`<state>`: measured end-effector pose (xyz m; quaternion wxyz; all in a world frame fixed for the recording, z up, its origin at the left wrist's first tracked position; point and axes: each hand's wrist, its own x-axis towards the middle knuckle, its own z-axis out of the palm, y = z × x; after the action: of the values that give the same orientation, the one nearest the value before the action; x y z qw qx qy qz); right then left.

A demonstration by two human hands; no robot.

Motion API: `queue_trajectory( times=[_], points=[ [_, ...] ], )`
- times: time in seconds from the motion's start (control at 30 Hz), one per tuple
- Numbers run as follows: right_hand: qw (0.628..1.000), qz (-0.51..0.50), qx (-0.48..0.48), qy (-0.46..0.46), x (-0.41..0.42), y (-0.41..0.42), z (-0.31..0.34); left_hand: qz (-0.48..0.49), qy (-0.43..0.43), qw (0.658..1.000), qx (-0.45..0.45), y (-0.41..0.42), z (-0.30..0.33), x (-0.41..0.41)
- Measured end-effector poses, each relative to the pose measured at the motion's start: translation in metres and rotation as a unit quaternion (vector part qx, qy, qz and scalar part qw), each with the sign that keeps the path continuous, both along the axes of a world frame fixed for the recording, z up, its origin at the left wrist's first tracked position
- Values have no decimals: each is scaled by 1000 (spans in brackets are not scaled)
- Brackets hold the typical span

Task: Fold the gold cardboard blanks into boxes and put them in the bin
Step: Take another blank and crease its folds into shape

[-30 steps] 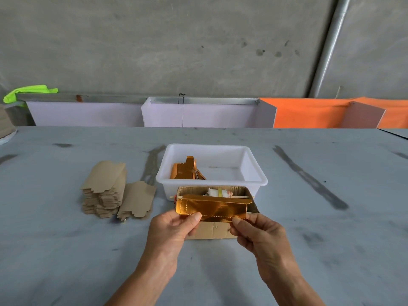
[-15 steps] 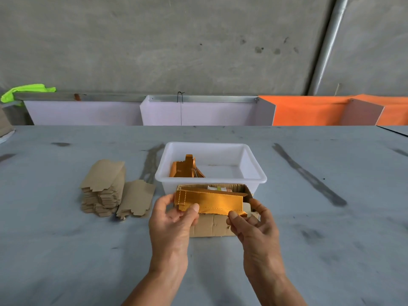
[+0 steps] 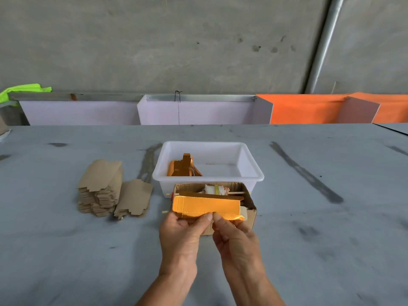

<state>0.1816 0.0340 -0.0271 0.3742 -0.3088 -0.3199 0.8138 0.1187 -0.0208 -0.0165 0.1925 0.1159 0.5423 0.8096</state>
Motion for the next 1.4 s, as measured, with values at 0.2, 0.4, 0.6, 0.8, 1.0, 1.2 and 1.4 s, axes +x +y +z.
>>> queue_trajectory(
  times=[0.2,0.4,0.6,0.8,1.0,1.2,1.4],
  points=[
    [1000,21,3,-17,11,6,2,-3,-22,999,-33,-6,-5,-12],
    [1000,4,-13,1,13,12,1,-42,-54,998,-13,-8,-10,-14],
    [990,4,-97,104,13,15,0,-97,-37,994,21,-12,-10,-19],
    [987,-7,-89,134,15,24,-2,-189,-79,976,75,-19,-4,-27],
    [988,10,-77,130,16,23,-3,-211,-102,971,-45,-14,2,-35],
    [993,39,-60,95,17,13,-6,-198,-35,970,-134,-9,1,-33],
    [992,76,-60,84,19,9,-9,-209,-14,963,-169,-11,2,-36]
  ],
)
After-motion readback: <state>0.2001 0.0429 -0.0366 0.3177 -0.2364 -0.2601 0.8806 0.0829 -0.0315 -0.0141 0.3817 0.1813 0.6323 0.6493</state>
